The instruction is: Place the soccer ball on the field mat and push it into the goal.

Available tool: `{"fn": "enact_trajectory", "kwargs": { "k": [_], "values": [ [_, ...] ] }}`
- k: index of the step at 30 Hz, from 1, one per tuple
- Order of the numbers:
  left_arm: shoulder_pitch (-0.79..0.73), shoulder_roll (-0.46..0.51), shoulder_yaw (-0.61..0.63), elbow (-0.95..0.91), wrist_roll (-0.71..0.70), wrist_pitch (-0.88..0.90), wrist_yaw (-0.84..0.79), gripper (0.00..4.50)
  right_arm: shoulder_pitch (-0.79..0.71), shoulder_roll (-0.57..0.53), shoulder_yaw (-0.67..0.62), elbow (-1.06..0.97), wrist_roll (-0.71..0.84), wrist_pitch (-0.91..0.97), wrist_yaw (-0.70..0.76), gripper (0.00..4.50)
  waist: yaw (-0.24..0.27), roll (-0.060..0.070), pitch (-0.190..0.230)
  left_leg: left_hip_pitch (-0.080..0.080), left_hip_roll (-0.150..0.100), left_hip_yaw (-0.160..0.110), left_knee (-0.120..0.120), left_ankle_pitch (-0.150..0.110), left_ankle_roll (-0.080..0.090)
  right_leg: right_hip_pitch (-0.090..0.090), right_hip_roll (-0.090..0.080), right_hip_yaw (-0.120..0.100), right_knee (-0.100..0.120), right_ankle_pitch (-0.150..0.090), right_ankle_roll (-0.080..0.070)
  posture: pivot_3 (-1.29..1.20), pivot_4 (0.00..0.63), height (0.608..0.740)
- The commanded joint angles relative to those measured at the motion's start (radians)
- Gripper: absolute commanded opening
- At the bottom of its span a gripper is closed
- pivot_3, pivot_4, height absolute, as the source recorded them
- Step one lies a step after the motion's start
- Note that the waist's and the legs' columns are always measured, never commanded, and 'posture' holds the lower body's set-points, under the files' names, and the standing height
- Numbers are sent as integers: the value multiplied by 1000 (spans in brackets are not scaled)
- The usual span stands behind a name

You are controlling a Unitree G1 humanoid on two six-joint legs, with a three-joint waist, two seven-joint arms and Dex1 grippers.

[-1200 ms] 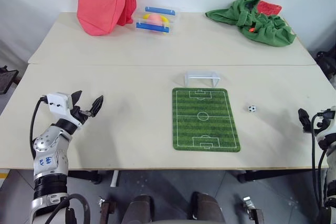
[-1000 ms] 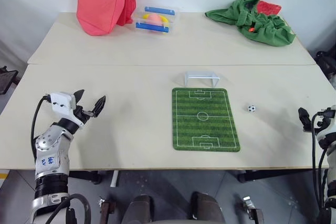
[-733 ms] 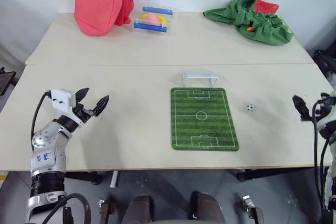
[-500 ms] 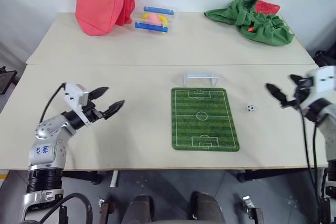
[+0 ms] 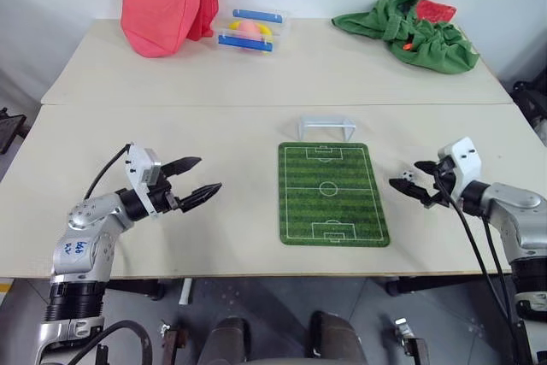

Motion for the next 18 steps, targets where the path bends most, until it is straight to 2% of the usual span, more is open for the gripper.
{"fn": "enact_trajectory", "kwargs": {
  "k": [1,4,12,14,18],
  "values": [
    [0,4,15,-40,-21,-2,1,4500,6,0,-19,-5,-8,-11,3,4266,0,0,0,0,0,0,0,0,0,0,0,0,0,0,0,0,150,740],
    [-11,0,11,-29,-17,-3,1,4500,-1,13,-16,12,-14,-36,1,3545,0,0,0,0,0,0,0,0,0,0,0,0,0,0,0,0,150,740],
    [-19,-10,-5,-16,-17,-16,-26,4500,-35,28,-24,-1,-17,-58,1,882,-2,0,0,0,1,1,1,0,0,0,1,1,1,0,-1,0,150,740],
    [-9,-9,-7,-20,-23,-20,-47,4500,-30,13,-34,-64,-2,-41,12,837,-2,0,0,0,1,1,1,0,0,0,1,1,1,0,-1,0,150,740],
    [42,8,-13,-33,-43,-47,-153,4500,-18,-6,-8,-314,71,73,73,837,-4,1,0,0,1,2,0,0,0,-2,1,2,1,0,-1,0,150,740]
  ]
}}
